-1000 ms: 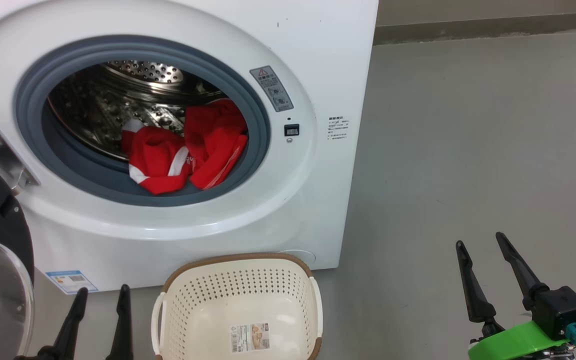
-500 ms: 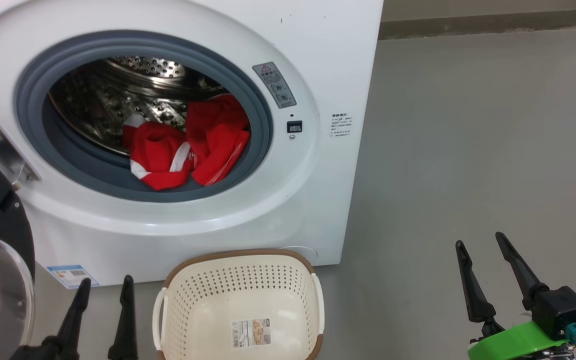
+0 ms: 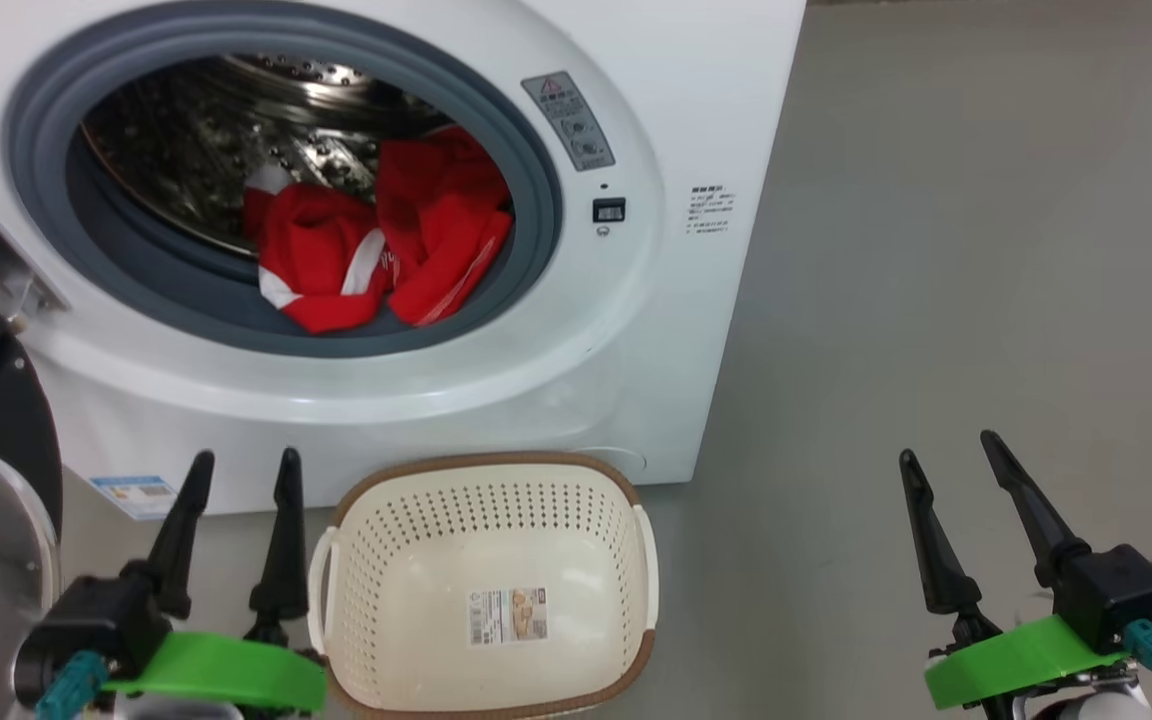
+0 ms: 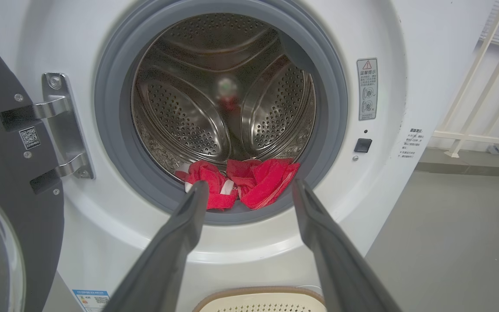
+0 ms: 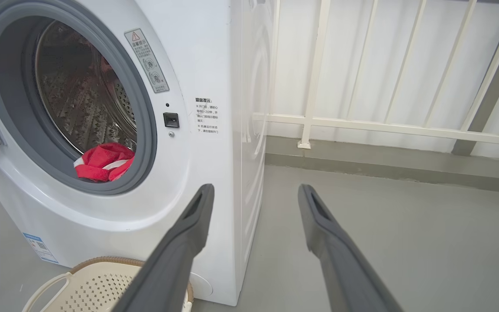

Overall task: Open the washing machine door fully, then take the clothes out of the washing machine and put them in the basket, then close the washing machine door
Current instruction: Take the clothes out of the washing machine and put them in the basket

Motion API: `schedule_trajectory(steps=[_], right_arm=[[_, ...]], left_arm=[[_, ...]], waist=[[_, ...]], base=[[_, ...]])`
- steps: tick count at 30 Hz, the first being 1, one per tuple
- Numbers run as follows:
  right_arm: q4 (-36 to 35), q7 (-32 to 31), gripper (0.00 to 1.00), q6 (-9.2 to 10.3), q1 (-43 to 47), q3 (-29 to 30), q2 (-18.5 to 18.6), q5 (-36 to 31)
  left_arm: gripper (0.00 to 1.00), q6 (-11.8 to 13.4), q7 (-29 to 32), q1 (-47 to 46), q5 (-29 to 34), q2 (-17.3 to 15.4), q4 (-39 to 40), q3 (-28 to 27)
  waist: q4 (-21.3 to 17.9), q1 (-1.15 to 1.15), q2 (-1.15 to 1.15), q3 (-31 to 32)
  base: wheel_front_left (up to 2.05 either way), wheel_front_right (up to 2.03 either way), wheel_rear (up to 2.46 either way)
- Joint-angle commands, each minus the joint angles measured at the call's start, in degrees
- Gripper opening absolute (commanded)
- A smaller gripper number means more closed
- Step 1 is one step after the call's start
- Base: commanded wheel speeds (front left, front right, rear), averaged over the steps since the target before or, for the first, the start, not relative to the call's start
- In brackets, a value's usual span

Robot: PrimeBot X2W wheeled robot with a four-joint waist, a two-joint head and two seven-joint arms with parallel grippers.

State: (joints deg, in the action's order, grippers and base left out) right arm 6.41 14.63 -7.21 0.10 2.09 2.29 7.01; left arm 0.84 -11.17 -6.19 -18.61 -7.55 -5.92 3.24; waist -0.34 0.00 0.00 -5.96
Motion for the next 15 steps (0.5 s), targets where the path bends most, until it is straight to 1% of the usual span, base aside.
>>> schedule_trajectory(steps=[1,6,10,15], right_arm=[[-1.7,0.4,1.00,-0.28,-2.6,-1.5,0.6,-0.4],[-2.7,0.4,1.00,-0.28,-4.3,-1.9,0.6,-1.1],[-4.1,0.4,1.00,-0.28,-6.4,-2.3,0.6,-1.6],[-5.4,0.4,1.00,-0.28,-9.2,-3.0,0.6,-1.9]], left_arm=[[1.00,0.4,-0.2,-3.0,0.5,-0.7,1.0,-1.5],[1.00,0.2,-0.7,-7.2,0.7,-0.7,-0.1,-1.0],[1.00,0.3,-1.3,-11.8,0.5,-1.1,-1.6,-1.4],[1.00,1.3,-1.7,-16.6,1.5,-2.0,-3.4,-1.8]], waist=[[0.5,0.00,0.00,-2.1],[0.5,0.00,0.00,-5.7],[0.4,0.00,0.00,-9.9],[0.4,0.00,0.00,-14.0]], base=[[0.00,0.00,0.00],[0.00,0.00,0.00],[0.00,0.00,0.00],[0.00,0.00,0.00]])
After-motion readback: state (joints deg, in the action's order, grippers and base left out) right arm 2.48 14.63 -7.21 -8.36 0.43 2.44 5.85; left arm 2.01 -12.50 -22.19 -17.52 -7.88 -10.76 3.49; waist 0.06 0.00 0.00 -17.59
